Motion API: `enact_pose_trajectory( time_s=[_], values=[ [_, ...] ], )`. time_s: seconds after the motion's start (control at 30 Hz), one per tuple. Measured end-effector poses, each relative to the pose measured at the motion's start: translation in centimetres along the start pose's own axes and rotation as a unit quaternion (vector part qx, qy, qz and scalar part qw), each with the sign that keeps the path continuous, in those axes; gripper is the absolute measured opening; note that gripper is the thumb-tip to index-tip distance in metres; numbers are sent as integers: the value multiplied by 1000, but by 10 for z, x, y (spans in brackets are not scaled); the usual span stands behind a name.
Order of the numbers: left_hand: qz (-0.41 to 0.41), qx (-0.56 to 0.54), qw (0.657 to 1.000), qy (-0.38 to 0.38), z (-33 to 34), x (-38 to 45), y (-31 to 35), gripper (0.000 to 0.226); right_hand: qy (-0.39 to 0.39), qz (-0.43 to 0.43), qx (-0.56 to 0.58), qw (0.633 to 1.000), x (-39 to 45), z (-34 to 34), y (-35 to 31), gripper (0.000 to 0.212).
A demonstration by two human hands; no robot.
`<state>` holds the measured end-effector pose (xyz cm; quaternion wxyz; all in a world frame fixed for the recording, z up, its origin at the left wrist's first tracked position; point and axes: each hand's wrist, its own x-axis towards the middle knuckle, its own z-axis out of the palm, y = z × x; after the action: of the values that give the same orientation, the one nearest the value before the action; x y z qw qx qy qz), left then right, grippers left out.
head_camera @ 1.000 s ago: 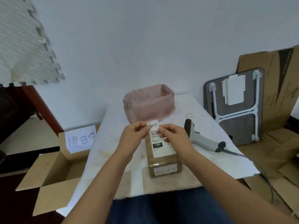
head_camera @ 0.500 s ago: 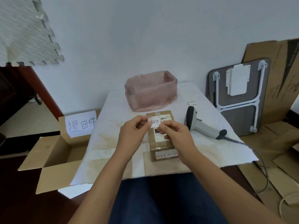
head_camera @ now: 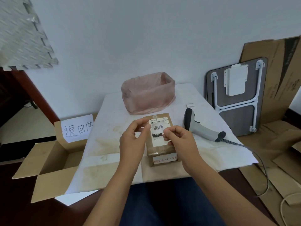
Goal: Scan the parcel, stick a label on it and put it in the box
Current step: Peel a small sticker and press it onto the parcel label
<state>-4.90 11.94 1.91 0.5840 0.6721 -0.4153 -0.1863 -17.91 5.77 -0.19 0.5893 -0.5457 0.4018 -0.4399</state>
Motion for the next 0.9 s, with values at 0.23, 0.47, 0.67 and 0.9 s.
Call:
enact_pose_trajectory(
  time_s=[0.23,0.47,0.67,0.9],
  values=[
    [-76,-66,993,-64,-1,2,2,13,8,-42,-44,998,-1,-3,-4,10],
    [-125,-118,981,-94,-2,0,-1,16,21,-10,5,1000,0,-3,-4,11],
    [-137,-128,978,-88,5,-1,-4,9,25,-6,17,1000,0,-3,-6,10],
    [-155,-124,977,-83,7,-2,-3,9,15,-3,36,999,0,-4,-7,5]
  ],
)
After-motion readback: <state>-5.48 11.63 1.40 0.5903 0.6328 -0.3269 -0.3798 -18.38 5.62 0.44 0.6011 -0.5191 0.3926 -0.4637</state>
